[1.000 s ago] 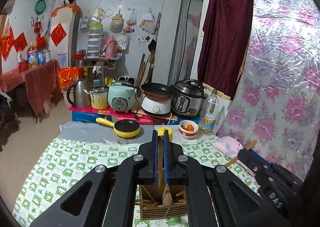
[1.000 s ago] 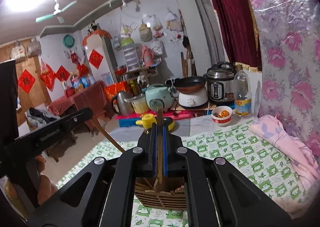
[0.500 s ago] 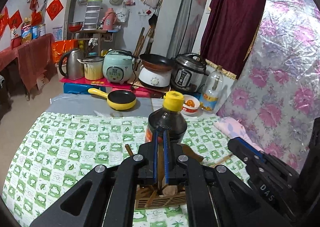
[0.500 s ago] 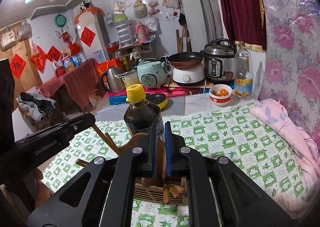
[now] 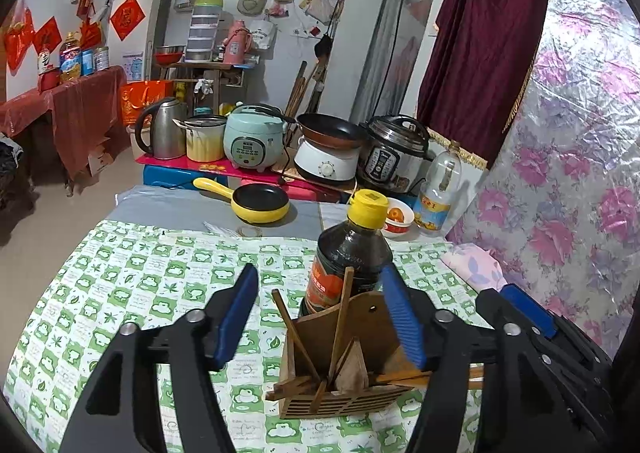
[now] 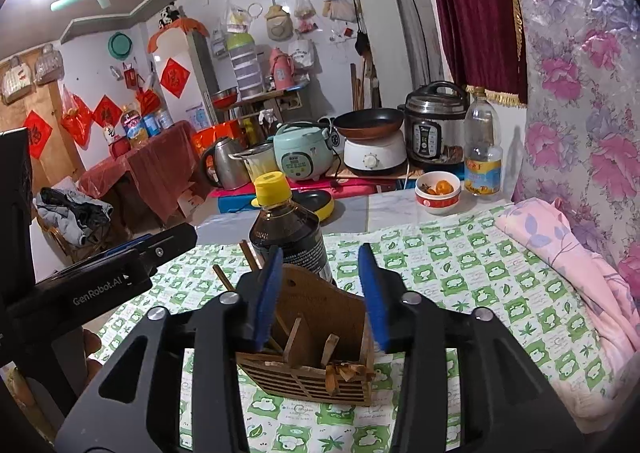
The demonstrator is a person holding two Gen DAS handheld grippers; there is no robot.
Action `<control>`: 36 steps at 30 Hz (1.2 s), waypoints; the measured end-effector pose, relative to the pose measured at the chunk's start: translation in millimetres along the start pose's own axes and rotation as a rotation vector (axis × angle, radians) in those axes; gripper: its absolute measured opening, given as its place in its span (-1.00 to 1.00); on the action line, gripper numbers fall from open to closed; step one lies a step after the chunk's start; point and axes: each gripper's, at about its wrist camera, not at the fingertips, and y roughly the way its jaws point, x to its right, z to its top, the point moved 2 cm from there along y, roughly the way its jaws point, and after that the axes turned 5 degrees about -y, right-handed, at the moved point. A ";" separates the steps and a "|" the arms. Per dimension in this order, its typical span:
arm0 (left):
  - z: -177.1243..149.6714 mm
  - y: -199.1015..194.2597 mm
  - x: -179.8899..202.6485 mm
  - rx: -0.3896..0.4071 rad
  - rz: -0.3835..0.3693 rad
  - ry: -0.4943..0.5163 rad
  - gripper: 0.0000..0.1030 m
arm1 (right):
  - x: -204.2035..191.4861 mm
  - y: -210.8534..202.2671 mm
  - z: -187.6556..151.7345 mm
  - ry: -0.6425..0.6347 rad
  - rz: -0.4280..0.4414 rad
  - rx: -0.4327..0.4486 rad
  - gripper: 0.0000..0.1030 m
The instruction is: Organize utensils
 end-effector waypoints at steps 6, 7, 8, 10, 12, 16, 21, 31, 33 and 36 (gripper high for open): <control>2.5 -11.1 -5.8 0.024 0.007 -0.025 0.60 | 5.2 -6.0 2.7 0.017 -0.008 0.012 -0.03; 2.6 -13.3 -6.2 0.030 0.012 -0.025 0.63 | 5.8 -6.9 3.0 0.019 -0.011 0.013 -0.02; 2.4 -14.7 -6.2 0.033 0.015 -0.024 0.66 | 5.6 -7.5 2.9 0.019 -0.013 0.014 0.00; 2.1 -18.5 -6.6 0.039 0.026 -0.022 0.70 | 4.8 -8.6 3.1 0.018 -0.016 0.014 0.03; 2.4 -20.6 -7.3 0.041 0.033 -0.024 0.73 | 3.4 -10.2 3.2 0.015 -0.018 0.016 0.06; 1.0 -27.4 -9.2 0.046 0.043 -0.032 0.75 | -0.7 -18.6 3.6 0.003 -0.019 0.028 0.12; -3.1 -41.2 -9.0 0.061 0.053 -0.029 0.77 | -6.5 -33.8 2.5 -0.013 -0.027 0.050 0.25; -12.9 -71.0 -10.0 0.090 0.088 -0.027 0.81 | -20.2 -65.2 -2.5 -0.040 -0.042 0.096 0.29; -14.7 -77.9 -10.5 0.099 0.096 -0.024 0.81 | -23.5 -72.3 -3.2 -0.048 -0.042 0.109 0.31; -16.1 -89.1 -10.7 0.120 0.106 -0.024 0.82 | -28.7 -83.1 -3.9 -0.064 -0.045 0.132 0.34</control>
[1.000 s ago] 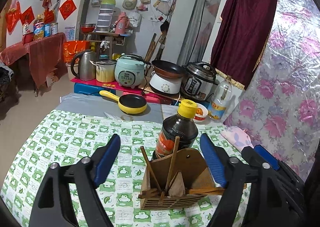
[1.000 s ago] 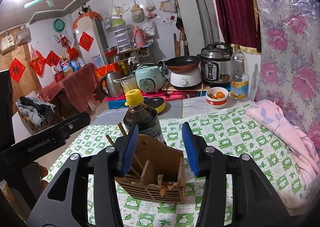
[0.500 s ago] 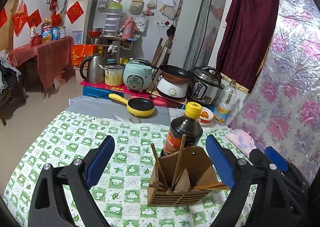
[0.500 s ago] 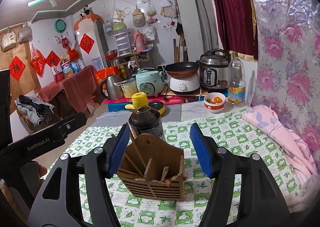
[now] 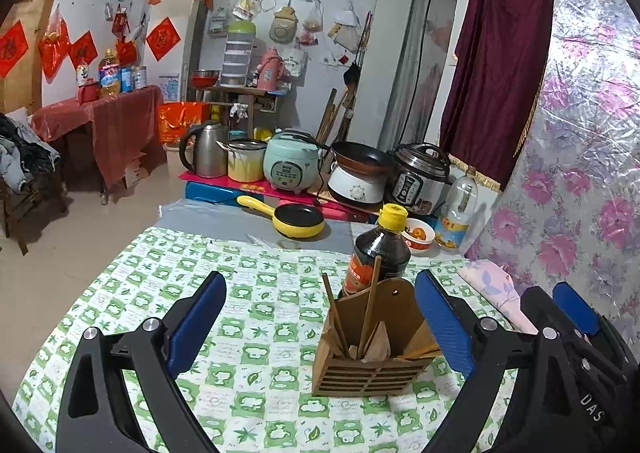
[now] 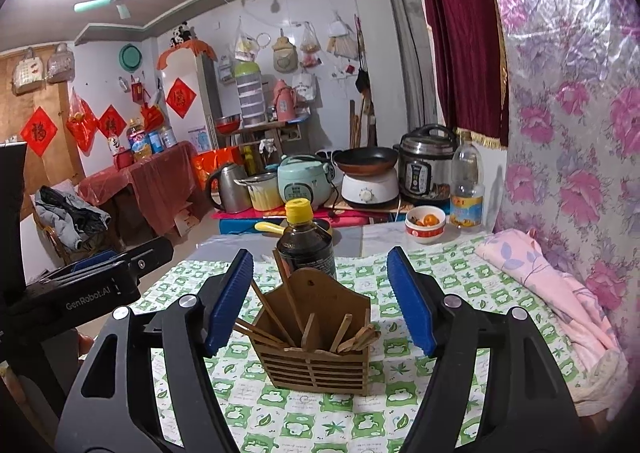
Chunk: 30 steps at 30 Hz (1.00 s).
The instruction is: Organize utensils
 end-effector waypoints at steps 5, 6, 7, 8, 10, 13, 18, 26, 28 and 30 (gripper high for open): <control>1.3 -18.3 -6.3 0.031 0.008 -0.017 0.83 | -1.6 -14.0 0.3 -0.005 -0.006 0.020 0.34; 1.5 -22.0 -7.6 0.037 0.008 -0.022 0.84 | -1.5 -15.4 0.5 -0.004 -0.005 0.023 0.34; 1.9 -25.8 -9.3 0.041 0.008 -0.024 0.84 | -1.8 -17.2 0.5 -0.004 -0.004 0.025 0.34; 1.8 -29.6 -10.1 0.046 0.008 -0.027 0.84 | -2.7 -19.1 0.4 -0.006 -0.004 0.027 0.34; 0.9 -34.2 -11.3 0.053 0.010 -0.028 0.85 | -4.9 -23.5 0.1 -0.014 -0.007 0.034 0.34; -0.4 -39.3 -11.8 0.056 0.016 -0.027 0.87 | -8.2 -30.0 -0.2 -0.031 -0.024 0.049 0.36; -4.3 -44.0 -12.7 0.053 0.021 -0.023 0.88 | -11.5 -38.9 -3.0 -0.038 -0.037 0.057 0.43; -29.8 -45.4 -28.8 0.061 0.037 -0.031 0.89 | -13.5 -46.1 -7.9 -0.043 -0.038 0.063 0.47; -40.2 -39.9 -37.4 0.043 0.037 -0.049 0.89 | -12.2 -49.1 -15.2 -0.045 -0.045 0.064 0.49; -50.3 -34.5 -46.5 0.029 0.046 -0.065 0.89 | -8.0 -48.8 -24.6 -0.035 -0.054 0.057 0.51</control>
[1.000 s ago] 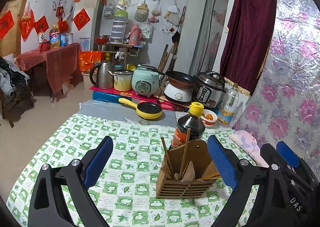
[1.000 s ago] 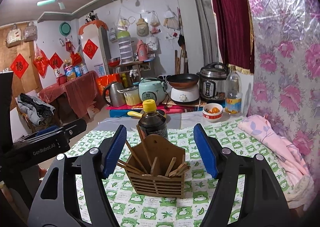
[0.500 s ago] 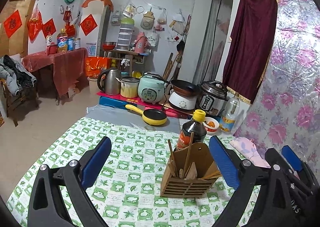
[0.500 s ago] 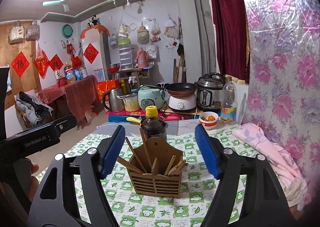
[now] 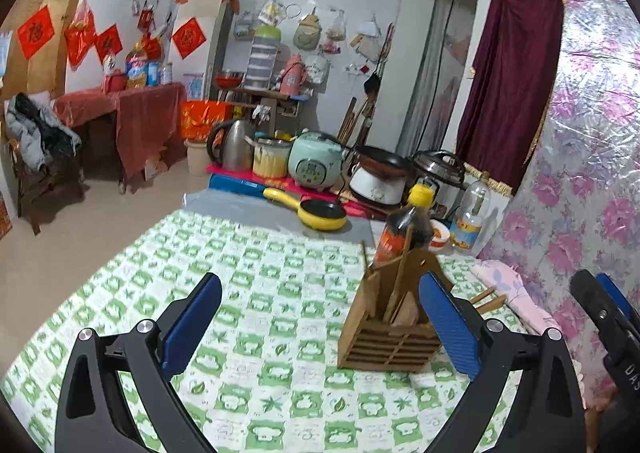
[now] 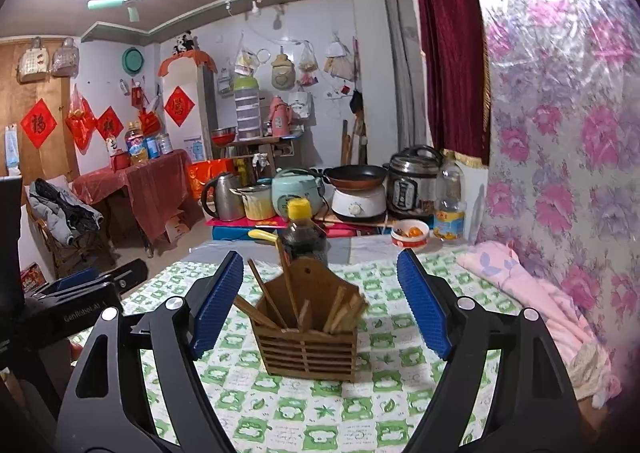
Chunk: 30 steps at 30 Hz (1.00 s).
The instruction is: Organize utensils
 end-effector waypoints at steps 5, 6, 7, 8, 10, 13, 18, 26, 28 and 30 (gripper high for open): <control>-19.2 14.7 -8.2 -0.026 0.046 0.003 0.89 | 8.9 11.4 -22.7 0.024 -0.006 -0.059 0.51; -21.9 16.8 -9.5 -0.031 0.053 0.007 0.89 | 10.0 12.8 -26.1 0.027 -0.009 -0.064 0.51; -25.0 18.9 -9.6 -0.038 0.057 0.010 0.89 | 12.6 14.6 -30.7 0.030 -0.013 -0.072 0.51; -27.2 20.5 -9.6 -0.042 0.058 0.011 0.89 | 14.6 15.6 -32.9 0.034 -0.017 -0.076 0.51; -31.5 22.7 -8.9 -0.048 0.060 0.013 0.89 | 20.8 18.9 -37.4 0.052 -0.025 -0.086 0.51; -36.5 20.1 -7.1 -0.035 0.064 0.015 0.89 | 30.0 17.3 -42.2 0.091 -0.029 -0.087 0.51; -48.0 11.7 -5.0 -0.003 0.067 0.027 0.89 | 40.1 14.3 -58.3 0.122 -0.035 -0.079 0.66; -91.0 49.8 -7.5 -0.179 0.115 0.100 0.89 | 39.7 39.7 -99.9 0.099 -0.057 -0.205 0.71; -104.6 61.6 -9.0 -0.236 0.132 0.129 0.89 | 38.1 47.5 -108.1 0.089 -0.062 -0.241 0.71; -117.0 72.7 -9.8 -0.293 0.140 0.155 0.89 | 36.2 56.0 -117.7 0.081 -0.058 -0.286 0.71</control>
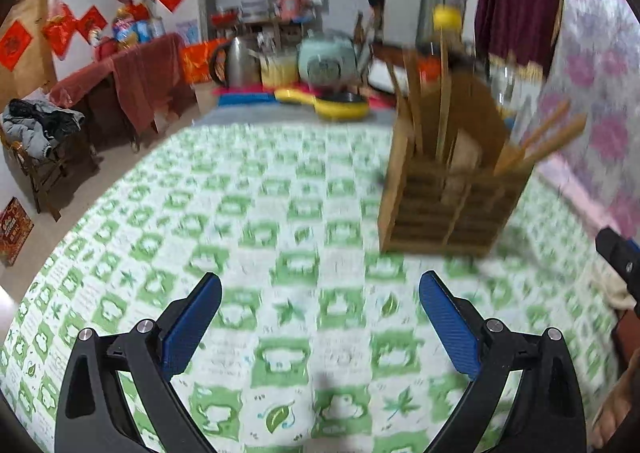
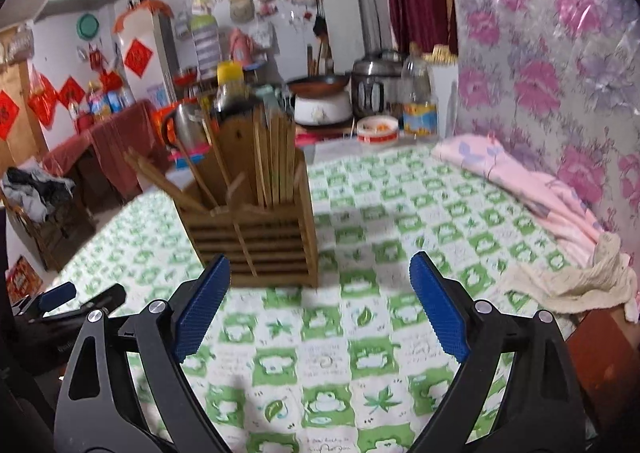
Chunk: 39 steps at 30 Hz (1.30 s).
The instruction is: Organize utensils
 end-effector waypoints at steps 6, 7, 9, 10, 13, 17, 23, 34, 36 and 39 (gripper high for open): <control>-20.0 32.7 8.4 -0.115 0.027 0.054 0.89 | -6.7 34.6 -24.8 -0.060 -0.013 -0.152 0.71; -23.0 37.3 9.3 -0.130 0.030 0.060 0.89 | -7.0 42.1 -28.9 -0.065 -0.011 -0.183 0.71; -29.0 45.5 11.7 -0.162 0.038 0.077 0.89 | -7.7 52.8 -34.8 -0.077 -0.009 -0.227 0.71; -31.2 48.8 12.8 -0.176 0.042 0.087 0.89 | -8.5 57.5 -38.0 -0.088 -0.012 -0.246 0.71; -39.6 58.1 16.1 -0.214 0.057 0.121 0.89 | -11.5 70.4 -46.7 -0.120 -0.018 -0.295 0.71; -46.7 68.8 14.0 -0.273 0.050 0.127 0.89 | -12.3 85.7 -55.6 -0.143 -0.025 -0.347 0.71; -48.5 79.1 6.7 -0.303 0.033 0.080 0.92 | -9.7 106.8 -70.5 -0.175 -0.056 -0.437 0.76; -40.1 89.9 9.2 -0.323 0.046 0.065 0.92 | -1.0 113.3 -74.8 -0.103 -0.032 -0.453 0.90; -39.4 89.7 9.4 -0.324 0.045 0.073 0.91 | -0.8 113.4 -74.6 -0.108 -0.032 -0.456 0.89; -35.5 74.9 11.7 -0.244 0.054 0.090 0.91 | -3.0 108.5 -70.8 -0.144 -0.050 -0.450 0.89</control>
